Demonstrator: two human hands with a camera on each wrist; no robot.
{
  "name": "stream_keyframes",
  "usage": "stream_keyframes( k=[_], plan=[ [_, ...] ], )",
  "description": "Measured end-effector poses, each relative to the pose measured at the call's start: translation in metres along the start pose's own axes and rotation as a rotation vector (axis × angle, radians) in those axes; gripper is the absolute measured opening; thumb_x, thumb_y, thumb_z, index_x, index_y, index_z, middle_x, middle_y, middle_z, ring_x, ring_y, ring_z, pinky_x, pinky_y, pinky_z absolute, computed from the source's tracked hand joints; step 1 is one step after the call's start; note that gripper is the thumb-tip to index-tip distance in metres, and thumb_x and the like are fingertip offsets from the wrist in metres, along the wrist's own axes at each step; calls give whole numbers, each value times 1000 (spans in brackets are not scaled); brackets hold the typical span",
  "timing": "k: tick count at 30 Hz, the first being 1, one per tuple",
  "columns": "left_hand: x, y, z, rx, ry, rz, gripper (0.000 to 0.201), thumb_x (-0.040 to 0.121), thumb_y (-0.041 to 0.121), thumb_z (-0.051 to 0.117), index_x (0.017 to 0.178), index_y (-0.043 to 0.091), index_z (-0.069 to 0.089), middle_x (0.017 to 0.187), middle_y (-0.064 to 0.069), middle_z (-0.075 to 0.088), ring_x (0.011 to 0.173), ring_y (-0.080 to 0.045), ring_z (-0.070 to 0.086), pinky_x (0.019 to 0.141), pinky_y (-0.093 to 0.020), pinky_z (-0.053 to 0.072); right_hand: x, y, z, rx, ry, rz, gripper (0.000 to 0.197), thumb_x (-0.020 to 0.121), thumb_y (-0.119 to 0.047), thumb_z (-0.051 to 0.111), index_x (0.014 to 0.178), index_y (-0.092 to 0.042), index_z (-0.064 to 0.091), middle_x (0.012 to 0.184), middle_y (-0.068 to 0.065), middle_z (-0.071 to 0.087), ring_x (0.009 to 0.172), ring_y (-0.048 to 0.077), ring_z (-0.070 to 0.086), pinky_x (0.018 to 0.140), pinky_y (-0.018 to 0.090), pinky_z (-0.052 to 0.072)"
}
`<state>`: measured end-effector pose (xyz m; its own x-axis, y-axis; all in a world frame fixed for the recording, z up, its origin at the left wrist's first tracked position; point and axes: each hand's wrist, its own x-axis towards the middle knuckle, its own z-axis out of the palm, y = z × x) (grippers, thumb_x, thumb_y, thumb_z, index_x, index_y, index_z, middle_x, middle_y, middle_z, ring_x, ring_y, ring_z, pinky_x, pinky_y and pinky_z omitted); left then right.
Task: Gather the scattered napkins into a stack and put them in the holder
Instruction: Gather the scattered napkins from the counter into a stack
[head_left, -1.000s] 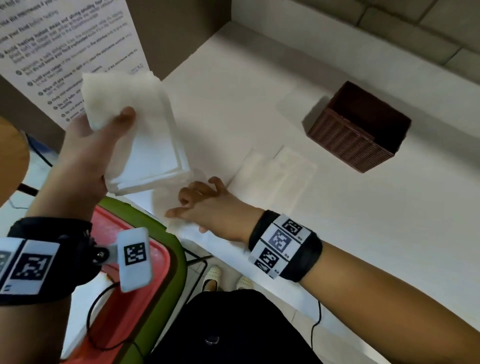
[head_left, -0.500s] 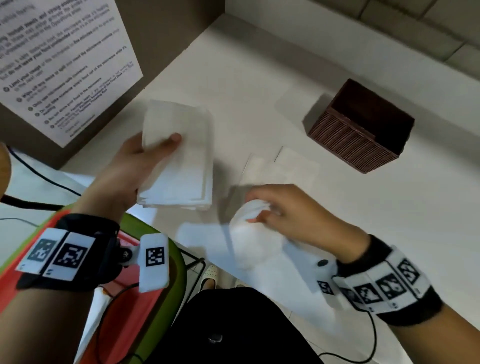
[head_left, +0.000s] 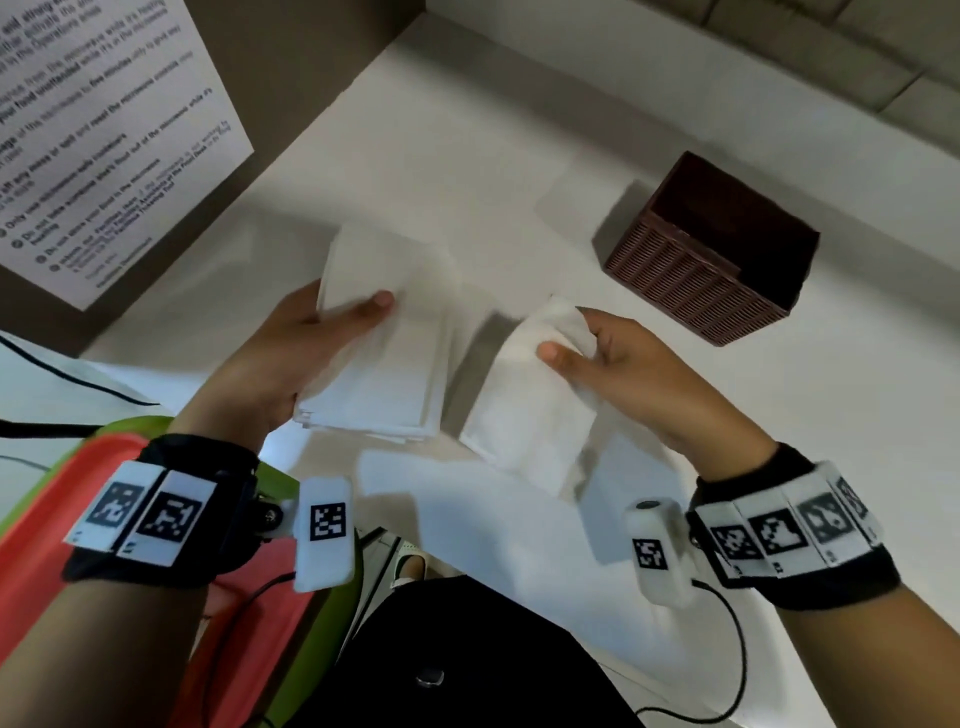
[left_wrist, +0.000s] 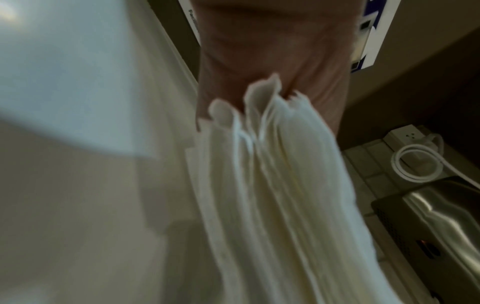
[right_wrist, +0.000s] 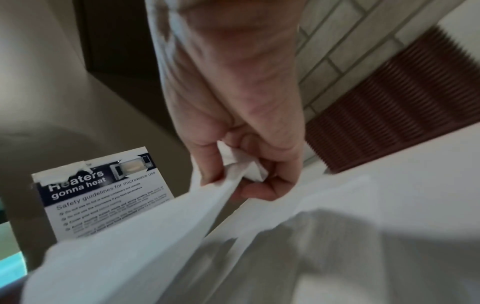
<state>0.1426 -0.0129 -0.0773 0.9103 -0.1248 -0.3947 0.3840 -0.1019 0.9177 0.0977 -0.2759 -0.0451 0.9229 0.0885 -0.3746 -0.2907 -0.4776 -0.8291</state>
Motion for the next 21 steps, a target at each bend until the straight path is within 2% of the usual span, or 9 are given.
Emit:
stream_keyframes(
  k=[2,4,6,8,11,14,17,19,21],
  plan=[
    [1,0,-10,-6,42,5,18,91,33,64,103,22,69,85,15,78,77,0,73,65,-15,56,15,1,13,-69,13,7,26,92,-32,60,113,-18,64,102,-3,70,92,17,66,90,40,50],
    [1,-1,-19,-14,69,2,18,90,33,65,103,21,70,86,14,78,79,-2,73,68,-19,56,29,5,28,-239,35,55,40,91,-32,62,126,-15,55,111,-7,61,101,10,58,92,28,43],
    [0,-2,-24,-17,71,4,18,91,32,64,104,21,69,84,15,78,77,0,73,64,-15,55,40,15,42,-368,74,73,49,88,-29,66,130,-13,49,123,5,59,115,22,56,97,34,45],
    [-2,-3,-27,-27,70,6,16,92,30,63,105,21,68,83,16,77,76,1,73,60,-12,54,46,23,52,-472,133,24,55,83,-25,71,130,-12,46,125,13,56,114,30,55,95,40,47],
    [-4,-6,-30,-34,69,2,17,91,30,63,105,21,68,84,15,78,77,1,73,62,-12,55,52,24,56,-648,203,2,67,78,-34,74,133,-11,45,126,15,48,115,32,49,99,40,43],
    [-3,-9,-31,-27,72,0,22,90,32,65,108,21,69,89,13,78,82,-1,73,67,-16,55,55,18,54,-769,185,46,68,77,-41,74,131,-13,44,129,13,41,119,31,42,99,39,36],
    [-3,-10,-31,-32,65,7,20,89,32,66,106,21,69,88,14,78,80,0,73,68,-16,56,54,13,55,-626,159,-9,61,76,-21,78,126,-11,43,120,10,39,105,29,52,89,30,48],
    [-3,-9,-31,-28,59,14,23,89,33,66,108,21,69,91,13,78,83,-2,73,71,-19,56,51,11,54,-491,137,-66,59,76,1,73,124,-14,41,114,4,37,90,15,53,69,8,45],
    [-3,-8,-32,-27,60,22,24,88,34,66,108,21,69,92,12,78,85,-3,73,74,-20,56,49,11,49,-428,102,-80,51,81,9,66,119,-15,41,114,1,47,77,-4,54,63,1,40]
  ],
)
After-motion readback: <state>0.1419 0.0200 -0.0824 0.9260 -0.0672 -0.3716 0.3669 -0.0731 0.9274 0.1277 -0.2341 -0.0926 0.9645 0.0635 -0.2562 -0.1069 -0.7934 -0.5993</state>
